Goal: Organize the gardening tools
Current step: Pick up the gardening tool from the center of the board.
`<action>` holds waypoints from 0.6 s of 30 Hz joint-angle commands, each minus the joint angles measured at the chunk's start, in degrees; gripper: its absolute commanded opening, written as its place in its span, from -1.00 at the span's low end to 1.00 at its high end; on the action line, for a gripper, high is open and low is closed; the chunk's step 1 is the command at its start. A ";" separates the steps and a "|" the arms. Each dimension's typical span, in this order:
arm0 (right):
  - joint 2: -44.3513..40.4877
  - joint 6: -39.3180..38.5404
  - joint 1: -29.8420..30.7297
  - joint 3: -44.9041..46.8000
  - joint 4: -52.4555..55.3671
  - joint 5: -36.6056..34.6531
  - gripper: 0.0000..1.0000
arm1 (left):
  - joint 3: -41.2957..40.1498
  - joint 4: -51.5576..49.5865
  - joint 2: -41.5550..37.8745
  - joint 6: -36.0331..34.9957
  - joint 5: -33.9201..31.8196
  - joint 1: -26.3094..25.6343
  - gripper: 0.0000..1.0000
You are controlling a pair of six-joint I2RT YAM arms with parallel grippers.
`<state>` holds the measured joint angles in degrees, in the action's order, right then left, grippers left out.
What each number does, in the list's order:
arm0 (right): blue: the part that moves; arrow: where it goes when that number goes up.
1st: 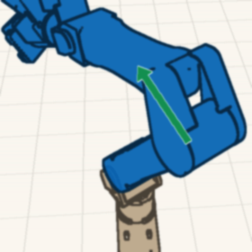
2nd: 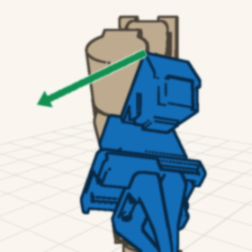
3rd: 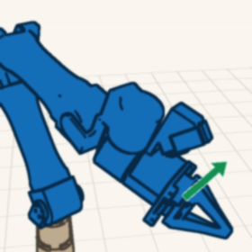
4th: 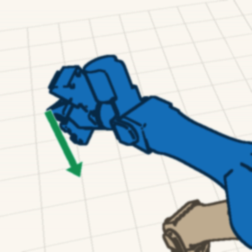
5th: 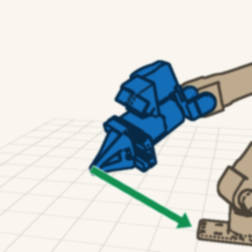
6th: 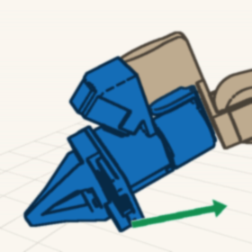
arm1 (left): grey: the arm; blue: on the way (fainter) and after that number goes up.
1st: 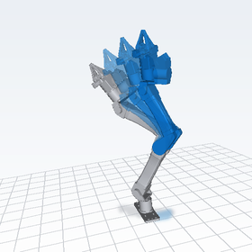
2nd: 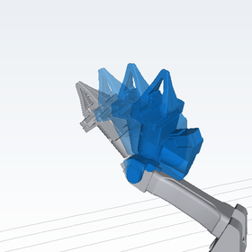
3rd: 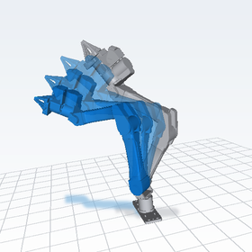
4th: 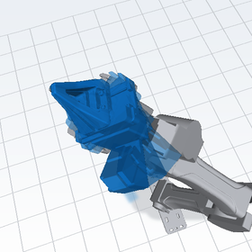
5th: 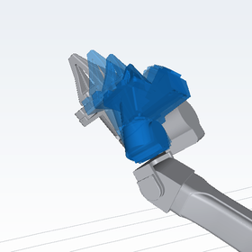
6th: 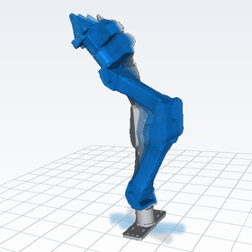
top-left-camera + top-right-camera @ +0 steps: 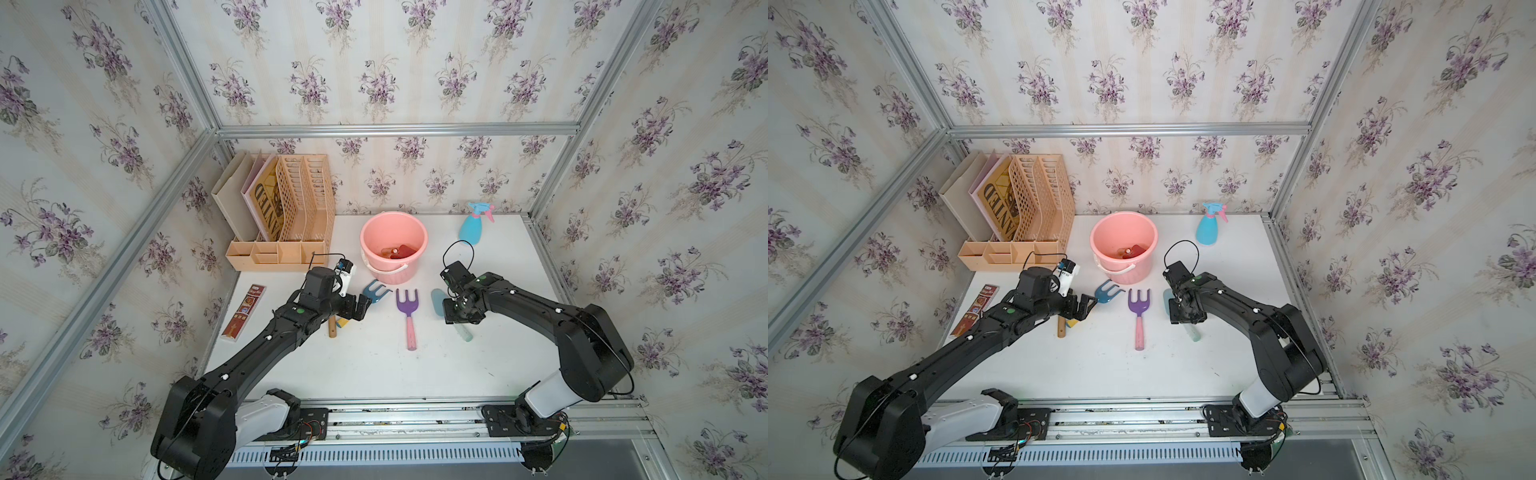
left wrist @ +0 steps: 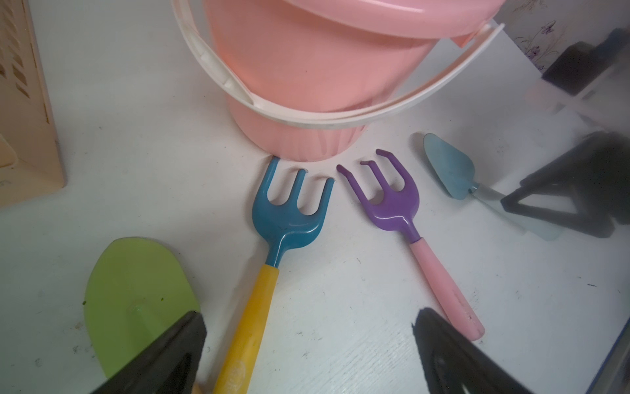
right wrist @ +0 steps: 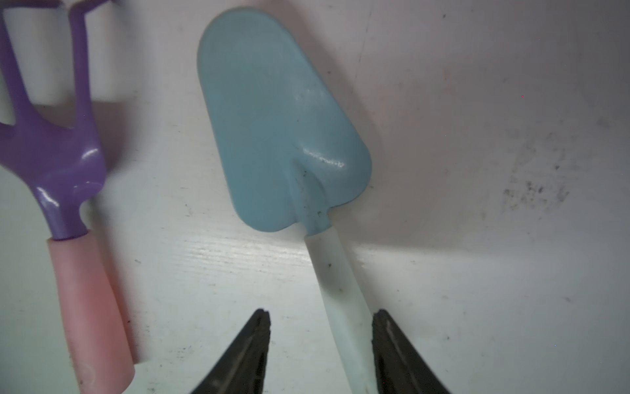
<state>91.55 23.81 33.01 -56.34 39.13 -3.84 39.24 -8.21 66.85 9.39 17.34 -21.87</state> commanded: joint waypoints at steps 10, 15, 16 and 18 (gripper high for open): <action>5.89 -0.11 0.65 1.11 -6.93 -2.58 -0.20 | -1.10 5.24 -0.66 0.73 5.49 -0.01 0.99; 5.65 0.49 0.65 2.22 -8.65 -4.55 -0.64 | -0.92 4.61 -0.93 0.63 4.93 -0.01 0.99; 5.21 0.57 0.65 2.52 -8.89 -5.06 -0.76 | -0.97 4.52 -1.02 0.63 4.90 -0.01 0.99; 3.79 1.09 0.65 3.20 -9.42 -5.78 -1.00 | -0.95 4.38 -1.11 0.68 4.70 -0.01 0.99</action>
<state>96.49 23.97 33.69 -53.71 30.74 -7.05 38.02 -4.34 65.98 9.85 22.06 -21.87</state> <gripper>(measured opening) 0.122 0.992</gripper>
